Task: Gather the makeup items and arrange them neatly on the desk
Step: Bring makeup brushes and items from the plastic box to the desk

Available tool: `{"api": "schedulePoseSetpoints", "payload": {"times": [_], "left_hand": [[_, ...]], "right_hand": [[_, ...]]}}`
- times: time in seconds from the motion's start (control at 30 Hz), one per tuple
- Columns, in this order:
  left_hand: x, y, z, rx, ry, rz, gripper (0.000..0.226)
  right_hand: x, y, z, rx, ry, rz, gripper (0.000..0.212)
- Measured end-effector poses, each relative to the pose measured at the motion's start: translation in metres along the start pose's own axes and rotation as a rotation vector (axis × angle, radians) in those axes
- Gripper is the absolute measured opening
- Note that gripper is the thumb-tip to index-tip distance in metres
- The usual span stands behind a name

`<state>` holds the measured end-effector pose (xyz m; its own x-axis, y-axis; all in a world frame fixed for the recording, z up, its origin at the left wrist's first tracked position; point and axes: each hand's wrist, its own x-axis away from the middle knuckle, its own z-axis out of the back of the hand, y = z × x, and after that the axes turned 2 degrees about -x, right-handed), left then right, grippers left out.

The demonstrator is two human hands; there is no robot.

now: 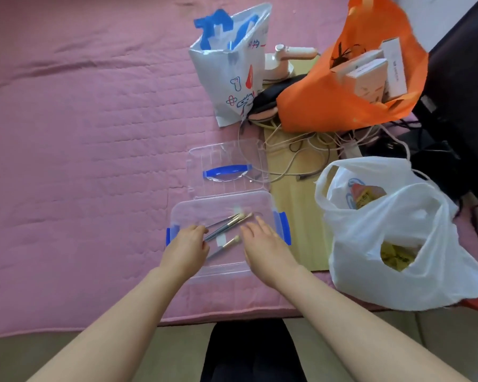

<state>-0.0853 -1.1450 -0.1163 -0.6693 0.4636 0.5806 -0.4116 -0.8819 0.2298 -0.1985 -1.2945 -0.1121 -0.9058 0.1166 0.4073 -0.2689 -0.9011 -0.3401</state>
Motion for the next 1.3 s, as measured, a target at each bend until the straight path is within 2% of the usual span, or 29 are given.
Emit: {"api": "schedulePoseSetpoints", "payload": {"times": [0.2, 0.37, 0.47, 0.53, 0.67, 0.8, 0.9, 0.97, 1.03, 1.1, 1.13, 1.23, 1.3], "left_hand": [[-0.065, -0.023, -0.046, -0.116, 0.028, -0.013, 0.033], [-0.107, -0.030, -0.074, -0.255, -0.021, -0.040, 0.033], [-0.126, -0.034, -0.085, -0.308, -0.021, -0.086, 0.023], [-0.137, -0.035, -0.090, -0.341, -0.009, -0.113, 0.027], [-0.148, -0.029, -0.101, -0.401, -0.012, -0.126, 0.026], [-0.150, -0.030, -0.111, -0.426, 0.012, -0.128, 0.022], [-0.149, -0.033, -0.113, -0.401, 0.019, -0.146, 0.020], [-0.148, -0.035, -0.113, -0.380, 0.004, -0.134, 0.021], [-0.149, -0.036, -0.114, -0.358, -0.033, -0.097, 0.024], [-0.149, -0.035, -0.114, -0.308, -0.069, -0.050, 0.026], [-0.148, -0.034, -0.115, -0.257, -0.077, -0.027, 0.026], [-0.148, -0.034, -0.116, -0.096, -0.081, 0.003, 0.023], [-0.147, -0.036, -0.117, -0.036, -0.090, 0.012, 0.024]], "right_hand": [[-0.065, 0.015, -0.047, 0.113, -0.155, 0.093, 0.029], [-0.103, 0.018, -0.077, 0.210, -0.291, 0.232, 0.031], [-0.115, 0.020, -0.096, 0.237, -0.256, 0.377, 0.031], [-0.121, 0.021, -0.109, 0.288, -0.252, 0.455, 0.033], [-0.130, 0.021, -0.130, 0.375, -0.323, 0.508, 0.039], [-0.130, 0.016, -0.132, 0.412, -0.155, 0.555, 0.022], [-0.127, 0.019, -0.137, 0.380, -0.177, 0.479, 0.034], [-0.125, 0.019, -0.134, 0.371, -0.158, 0.394, 0.035], [-0.123, 0.026, -0.140, 0.329, -0.324, 0.298, 0.033], [-0.121, 0.034, -0.140, 0.318, -0.389, 0.200, 0.029], [-0.119, 0.035, -0.136, 0.318, -0.362, 0.163, 0.027], [-0.114, 0.037, -0.126, 0.427, -0.115, 0.172, 0.016], [-0.111, 0.036, -0.122, 0.481, 0.000, 0.127, 0.024]]}}
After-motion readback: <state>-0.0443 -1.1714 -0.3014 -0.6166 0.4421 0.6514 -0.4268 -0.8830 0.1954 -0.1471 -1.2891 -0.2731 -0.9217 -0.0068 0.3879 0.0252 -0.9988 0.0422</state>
